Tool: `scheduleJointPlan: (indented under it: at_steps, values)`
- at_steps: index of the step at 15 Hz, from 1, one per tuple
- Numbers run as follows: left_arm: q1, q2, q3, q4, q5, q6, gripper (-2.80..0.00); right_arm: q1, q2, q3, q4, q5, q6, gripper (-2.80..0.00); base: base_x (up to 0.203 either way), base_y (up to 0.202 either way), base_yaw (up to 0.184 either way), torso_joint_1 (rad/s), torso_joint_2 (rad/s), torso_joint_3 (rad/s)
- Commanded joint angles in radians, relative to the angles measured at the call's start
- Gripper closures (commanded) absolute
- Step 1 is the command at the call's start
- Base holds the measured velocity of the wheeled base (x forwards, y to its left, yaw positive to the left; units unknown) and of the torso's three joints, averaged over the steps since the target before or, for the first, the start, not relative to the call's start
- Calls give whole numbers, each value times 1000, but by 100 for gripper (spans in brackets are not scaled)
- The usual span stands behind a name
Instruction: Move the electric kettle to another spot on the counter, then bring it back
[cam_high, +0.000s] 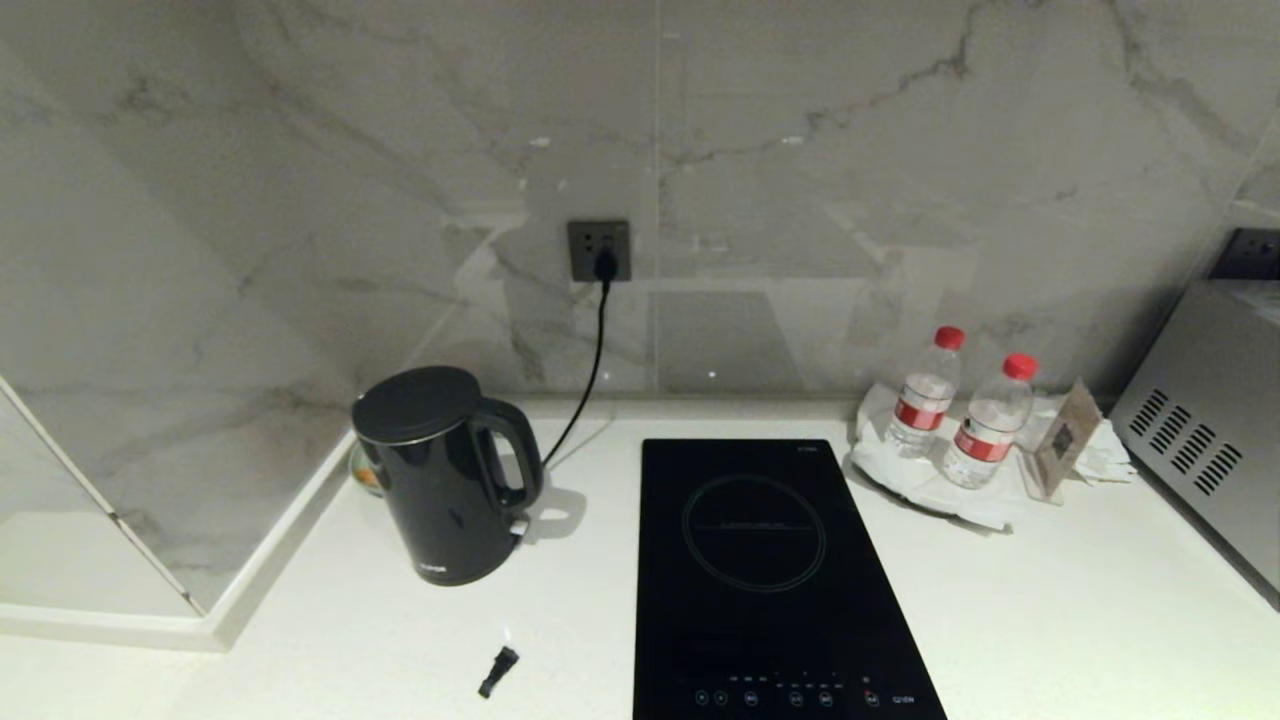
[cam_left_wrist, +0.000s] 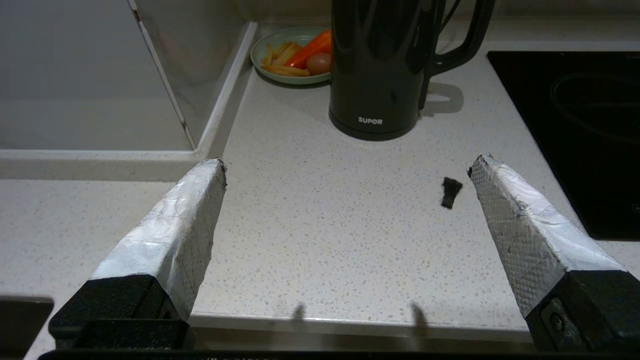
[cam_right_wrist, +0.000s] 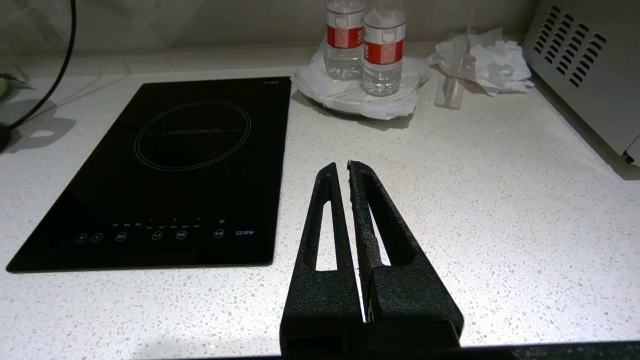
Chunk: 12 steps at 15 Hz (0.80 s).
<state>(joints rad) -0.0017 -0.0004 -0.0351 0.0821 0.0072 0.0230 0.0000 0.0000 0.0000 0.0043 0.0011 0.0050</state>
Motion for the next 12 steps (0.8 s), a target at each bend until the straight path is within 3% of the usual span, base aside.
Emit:
scheduleJointPlan:
  at_steps: [1,12]
  values:
    - [0,2,0,0,0,0,-280,0,0,0,0,0,0,0,0,0,0,-2,2,-201]
    - [0,2,0,1,0,0,-280,0,0,0,0,0,0,0,0,0,0,6,2,-197]
